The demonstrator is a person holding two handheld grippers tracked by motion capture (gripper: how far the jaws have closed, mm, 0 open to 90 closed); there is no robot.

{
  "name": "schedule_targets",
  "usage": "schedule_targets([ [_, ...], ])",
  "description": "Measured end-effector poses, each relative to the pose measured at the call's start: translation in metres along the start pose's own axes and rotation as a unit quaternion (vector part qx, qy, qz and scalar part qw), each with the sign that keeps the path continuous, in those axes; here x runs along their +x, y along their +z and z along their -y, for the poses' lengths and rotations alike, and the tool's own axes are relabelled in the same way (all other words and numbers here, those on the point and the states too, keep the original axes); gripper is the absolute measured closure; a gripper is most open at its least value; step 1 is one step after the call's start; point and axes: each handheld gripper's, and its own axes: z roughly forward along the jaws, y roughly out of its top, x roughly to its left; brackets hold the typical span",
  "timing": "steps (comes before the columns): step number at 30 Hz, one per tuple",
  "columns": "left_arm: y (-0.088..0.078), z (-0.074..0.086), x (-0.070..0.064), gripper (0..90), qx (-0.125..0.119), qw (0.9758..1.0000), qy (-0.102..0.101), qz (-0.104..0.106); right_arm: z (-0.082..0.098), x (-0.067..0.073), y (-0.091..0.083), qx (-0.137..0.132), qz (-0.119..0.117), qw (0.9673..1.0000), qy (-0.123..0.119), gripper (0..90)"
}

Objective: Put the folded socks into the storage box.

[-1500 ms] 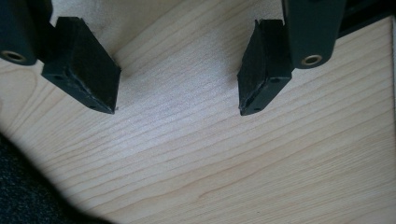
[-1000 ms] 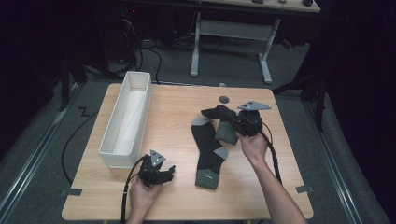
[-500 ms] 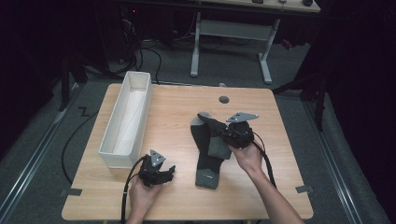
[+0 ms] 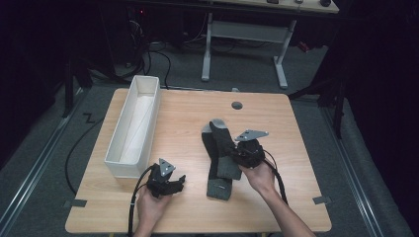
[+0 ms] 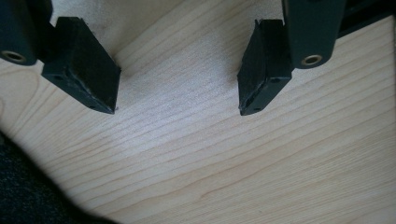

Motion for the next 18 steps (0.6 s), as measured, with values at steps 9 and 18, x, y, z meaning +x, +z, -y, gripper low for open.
schedule_targets([
  [9, 0.0, 0.0, 0.0, 29.8, 0.0, 1.0, 0.0, 0.0, 0.009, 0.005, 0.005, 0.003, -0.014, 0.9999, 0.004, 77.4],
  [18, 0.0, 0.0, -0.001, 29.6, 0.002, 1.0, 0.001, 0.004, 0.018, 0.01, 0.013, 0.009, -0.025, 0.9996, 0.009, 76.9],
])
